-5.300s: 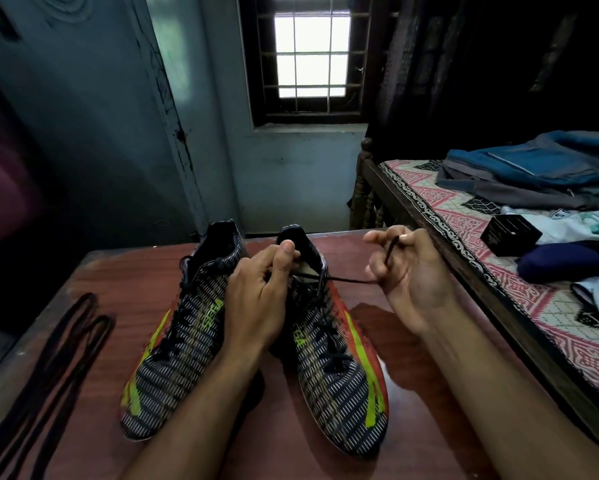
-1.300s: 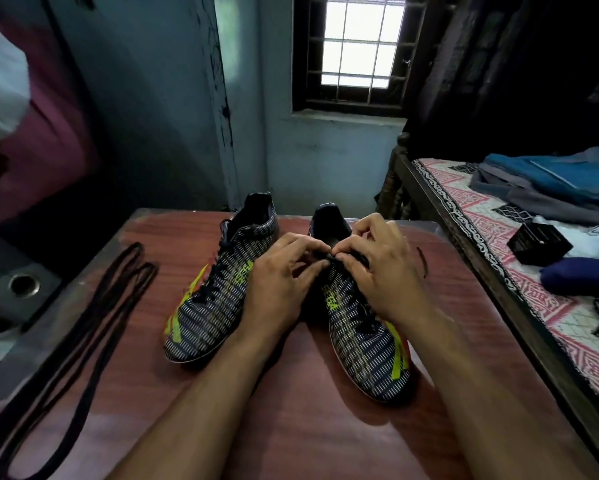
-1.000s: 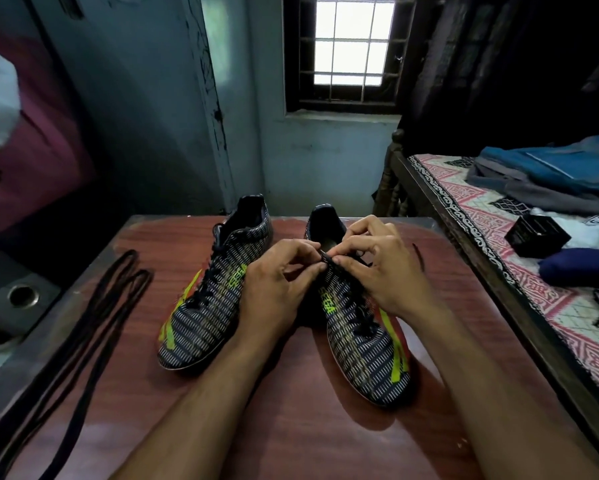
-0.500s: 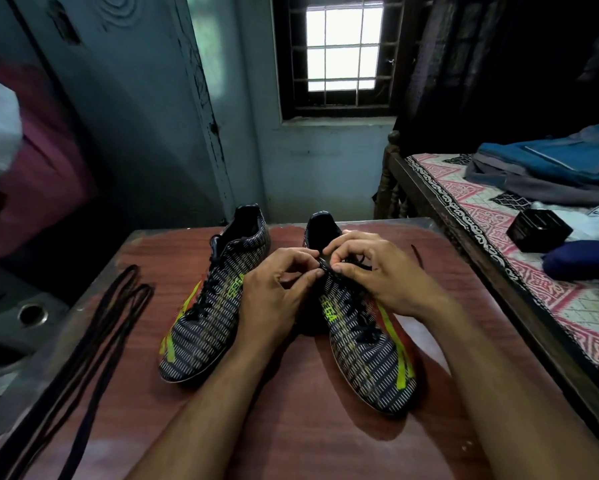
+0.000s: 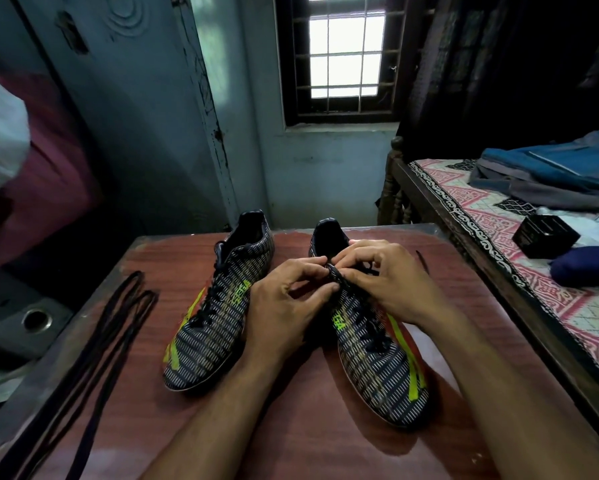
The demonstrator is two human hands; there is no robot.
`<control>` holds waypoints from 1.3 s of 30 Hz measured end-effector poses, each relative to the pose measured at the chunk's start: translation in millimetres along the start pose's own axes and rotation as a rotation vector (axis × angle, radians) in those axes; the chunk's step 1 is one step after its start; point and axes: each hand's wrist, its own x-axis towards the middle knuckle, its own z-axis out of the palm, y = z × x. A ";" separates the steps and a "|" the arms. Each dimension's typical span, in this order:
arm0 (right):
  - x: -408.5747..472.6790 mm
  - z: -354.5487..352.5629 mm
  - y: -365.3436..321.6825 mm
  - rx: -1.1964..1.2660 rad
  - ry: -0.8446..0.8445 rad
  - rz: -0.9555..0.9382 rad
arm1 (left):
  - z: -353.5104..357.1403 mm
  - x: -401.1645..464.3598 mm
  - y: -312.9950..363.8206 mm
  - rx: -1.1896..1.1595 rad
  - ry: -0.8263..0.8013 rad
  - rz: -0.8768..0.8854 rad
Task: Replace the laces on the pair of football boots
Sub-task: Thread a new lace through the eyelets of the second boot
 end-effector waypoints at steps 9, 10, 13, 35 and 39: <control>-2.0 -2.6 5.3 0.068 -0.042 0.031 | 2.7 -0.6 -0.8 -0.073 0.041 -0.100; -3.1 -3.3 7.6 0.045 -0.071 0.025 | 3.3 0.3 -0.9 -0.178 0.061 -0.184; -5.1 -0.7 12.5 -0.004 -0.103 0.037 | 2.6 5.0 1.8 -0.625 0.098 -0.451; -4.1 26.9 22.7 0.085 0.155 0.112 | -4.2 8.5 6.4 -0.675 0.158 -0.468; -2.9 26.8 25.4 0.092 0.145 0.122 | -12.6 11.6 4.4 -0.740 0.267 -0.578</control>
